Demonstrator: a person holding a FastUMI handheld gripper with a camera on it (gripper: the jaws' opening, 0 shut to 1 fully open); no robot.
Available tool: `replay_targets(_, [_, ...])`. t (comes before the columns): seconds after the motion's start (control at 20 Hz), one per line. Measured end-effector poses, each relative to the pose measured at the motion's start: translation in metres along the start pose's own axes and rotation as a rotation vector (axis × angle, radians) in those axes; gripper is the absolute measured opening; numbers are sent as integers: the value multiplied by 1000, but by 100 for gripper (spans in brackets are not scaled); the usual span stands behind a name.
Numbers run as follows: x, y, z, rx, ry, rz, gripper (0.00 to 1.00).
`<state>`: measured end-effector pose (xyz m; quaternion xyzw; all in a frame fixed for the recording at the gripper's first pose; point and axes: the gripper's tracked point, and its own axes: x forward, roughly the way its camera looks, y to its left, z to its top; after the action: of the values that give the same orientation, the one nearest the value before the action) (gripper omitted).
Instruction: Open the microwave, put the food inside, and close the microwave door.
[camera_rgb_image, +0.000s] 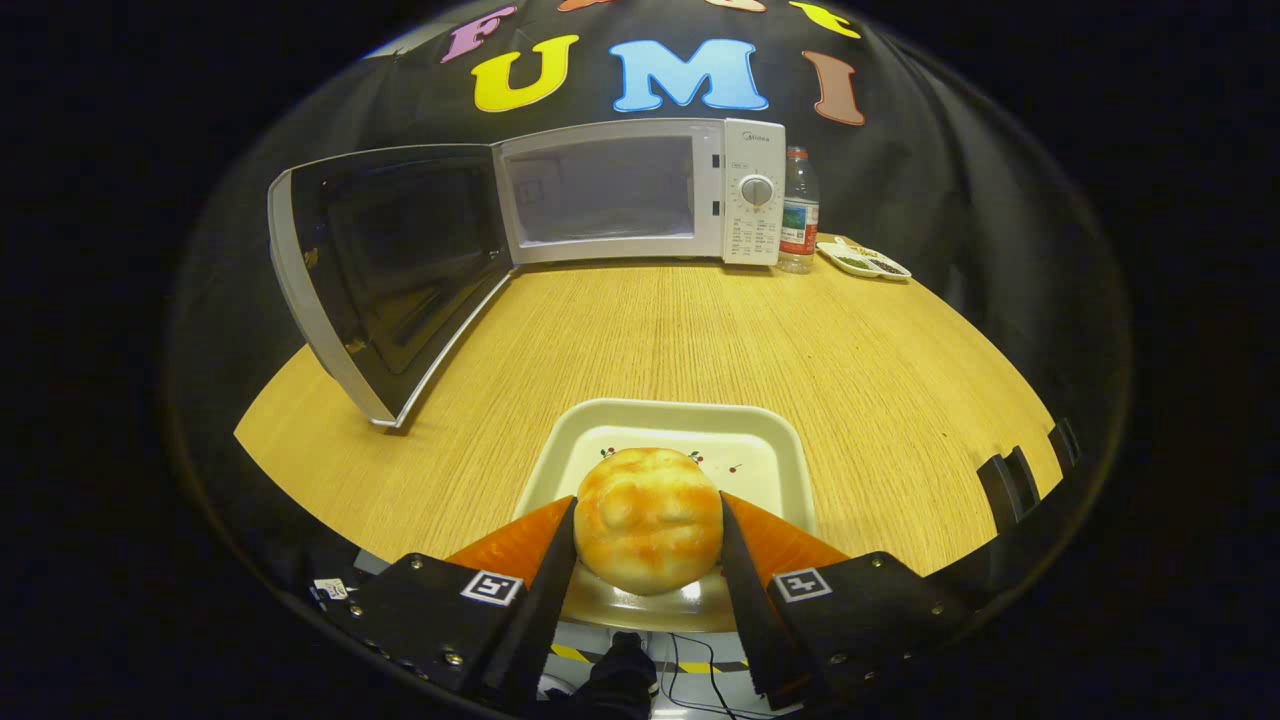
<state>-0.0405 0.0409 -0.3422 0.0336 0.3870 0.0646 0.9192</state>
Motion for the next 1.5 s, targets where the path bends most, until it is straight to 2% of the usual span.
replay_targets(0.35, [3, -3, 70, 65, -107, 6, 76])
replay_targets(0.85, [52, 10, 184, 97, -252, 69, 76])
replay_targets(1.05, [74, 18, 216, 131, -286, 88, 76])
replay_targets(1.5, [133, 34, 256, 238, -299, 139, 76])
